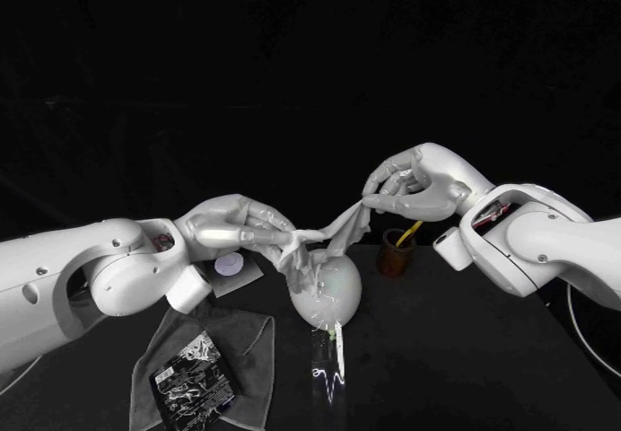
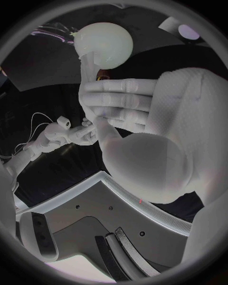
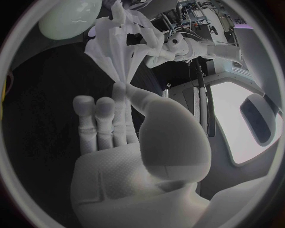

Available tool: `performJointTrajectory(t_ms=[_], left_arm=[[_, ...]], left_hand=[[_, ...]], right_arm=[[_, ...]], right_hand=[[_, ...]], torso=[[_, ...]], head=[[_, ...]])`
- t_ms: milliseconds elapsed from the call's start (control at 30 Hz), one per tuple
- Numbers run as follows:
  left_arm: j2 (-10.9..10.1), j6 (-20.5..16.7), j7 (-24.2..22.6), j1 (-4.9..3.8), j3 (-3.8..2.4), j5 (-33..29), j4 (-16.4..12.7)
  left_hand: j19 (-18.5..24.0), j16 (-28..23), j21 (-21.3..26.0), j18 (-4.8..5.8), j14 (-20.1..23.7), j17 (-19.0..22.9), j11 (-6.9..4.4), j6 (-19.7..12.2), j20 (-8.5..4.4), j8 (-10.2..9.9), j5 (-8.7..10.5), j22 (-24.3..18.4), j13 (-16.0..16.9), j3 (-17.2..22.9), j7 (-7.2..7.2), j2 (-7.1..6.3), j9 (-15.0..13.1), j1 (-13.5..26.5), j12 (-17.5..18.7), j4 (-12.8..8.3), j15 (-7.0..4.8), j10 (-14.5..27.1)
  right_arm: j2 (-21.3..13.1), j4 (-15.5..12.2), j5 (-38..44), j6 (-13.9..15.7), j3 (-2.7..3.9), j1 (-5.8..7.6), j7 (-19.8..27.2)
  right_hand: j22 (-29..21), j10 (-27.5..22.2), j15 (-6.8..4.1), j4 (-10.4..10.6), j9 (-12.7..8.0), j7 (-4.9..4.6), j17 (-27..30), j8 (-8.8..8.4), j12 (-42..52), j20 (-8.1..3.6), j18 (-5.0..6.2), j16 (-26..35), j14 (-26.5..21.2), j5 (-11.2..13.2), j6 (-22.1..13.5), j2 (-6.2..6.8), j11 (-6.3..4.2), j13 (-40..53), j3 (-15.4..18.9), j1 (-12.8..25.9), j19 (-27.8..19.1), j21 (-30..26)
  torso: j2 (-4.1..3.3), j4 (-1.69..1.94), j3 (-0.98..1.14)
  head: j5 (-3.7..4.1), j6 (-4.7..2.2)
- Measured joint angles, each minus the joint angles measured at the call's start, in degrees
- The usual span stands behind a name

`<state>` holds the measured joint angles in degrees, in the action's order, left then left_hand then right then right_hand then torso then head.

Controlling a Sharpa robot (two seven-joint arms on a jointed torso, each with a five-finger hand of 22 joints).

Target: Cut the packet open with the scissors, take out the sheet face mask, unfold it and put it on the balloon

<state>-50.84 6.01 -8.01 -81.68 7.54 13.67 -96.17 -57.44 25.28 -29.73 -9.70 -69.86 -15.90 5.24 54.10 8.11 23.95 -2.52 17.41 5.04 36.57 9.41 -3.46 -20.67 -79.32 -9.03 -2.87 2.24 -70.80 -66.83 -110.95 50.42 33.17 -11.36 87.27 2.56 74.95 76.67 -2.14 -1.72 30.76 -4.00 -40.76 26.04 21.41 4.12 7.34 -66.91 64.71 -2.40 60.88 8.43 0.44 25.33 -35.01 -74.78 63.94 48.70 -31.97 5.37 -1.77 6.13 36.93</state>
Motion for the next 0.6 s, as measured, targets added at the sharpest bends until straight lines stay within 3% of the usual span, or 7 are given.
performJointTrajectory(t_ms=[200, 267, 500, 600], left_arm=[[-0.61, 0.38, -0.13, 2.27, 0.76, -2.22, -3.37], [-0.69, 0.35, -0.11, 3.1, 0.92, -2.51, -4.02], [-0.3, -0.48, 0.37, 5.98, 1.2, -2.24, -4.26], [0.93, -1.52, 0.71, 7.29, 1.34, -1.34, -2.98]], left_hand=[[-0.01, -0.44, -0.34, 0.01, -0.2, 0.0, 0.08, 0.0, -0.05, -0.06, -0.11, 0.2, 0.0, -0.06, -0.01, 0.0, 0.0, 0.0, 0.0, -0.06, -0.19, -0.08], [0.2, -0.55, -0.34, 0.04, -0.21, 0.0, 0.08, -0.02, -0.26, -0.1, -0.11, 0.28, 0.0, -0.06, -0.02, 0.0, 0.0, 0.0, 0.21, -0.06, -0.19, -0.08], [0.41, -0.76, -0.84, 0.07, -0.5, 0.0, -0.13, -0.1, -0.46, -0.25, -0.11, 0.59, 0.0, -0.06, -0.1, -0.01, 0.0, 0.0, 0.21, -0.06, -0.09, -0.28], [0.56, -1.0, -0.89, 0.09, -0.51, 0.0, -0.12, -0.08, -0.31, -0.25, -0.11, 0.75, -0.06, -0.06, -0.13, -0.01, 0.0, 0.01, 0.42, -0.06, -0.1, -0.28]], right_arm=[[-4.24, -4.47, -1.36, -1.66, -1.37, -0.27, 0.08], [-5.48, -5.61, -1.68, -2.18, -1.81, -0.5, 0.08], [-7.93, -7.13, -2.27, -3.34, -2.4, -2.15, -0.16], [-7.73, -6.9, -2.26, -3.56, -2.53, -3.98, -0.39]], right_hand=[[-0.03, 0.0, 0.01, 0.0, -0.01, -0.06, -0.09, 0.01, 0.0, 0.0, 0.57, 0.0, 0.0, 0.01, -0.08, 0.0, 0.0, 0.08, 0.01, 0.0, 0.0, 0.0], [-0.04, 0.0, 0.01, 0.0, -0.02, -0.07, -0.09, 0.01, 0.0, 0.0, 0.57, 0.0, 0.0, -0.05, -0.08, 0.0, 0.0, 0.08, 0.01, 0.0, 0.0, 0.0], [-0.04, -0.01, 0.01, 0.0, -0.02, 0.1, -0.16, -0.01, -0.01, 0.0, 0.56, 0.0, 0.0, -0.24, 0.07, 0.01, 0.01, 0.08, 0.02, 0.0, 0.0, -0.01], [-0.02, -0.01, 0.02, 0.0, -0.02, 0.1, -0.22, -0.02, -0.01, 0.0, 0.56, 0.0, 0.0, -0.24, 0.07, 0.01, 0.01, 0.07, 0.02, 0.0, 0.0, -0.01]], torso=[[0.38, 0.05, 0.03], [0.43, 0.07, 0.03], [0.34, 0.02, 0.02], [0.2, -0.03, 0.02]], head=[[0.78, 0.87], [1.05, 1.48], [1.8, 3.24], [2.13, 4.0]])
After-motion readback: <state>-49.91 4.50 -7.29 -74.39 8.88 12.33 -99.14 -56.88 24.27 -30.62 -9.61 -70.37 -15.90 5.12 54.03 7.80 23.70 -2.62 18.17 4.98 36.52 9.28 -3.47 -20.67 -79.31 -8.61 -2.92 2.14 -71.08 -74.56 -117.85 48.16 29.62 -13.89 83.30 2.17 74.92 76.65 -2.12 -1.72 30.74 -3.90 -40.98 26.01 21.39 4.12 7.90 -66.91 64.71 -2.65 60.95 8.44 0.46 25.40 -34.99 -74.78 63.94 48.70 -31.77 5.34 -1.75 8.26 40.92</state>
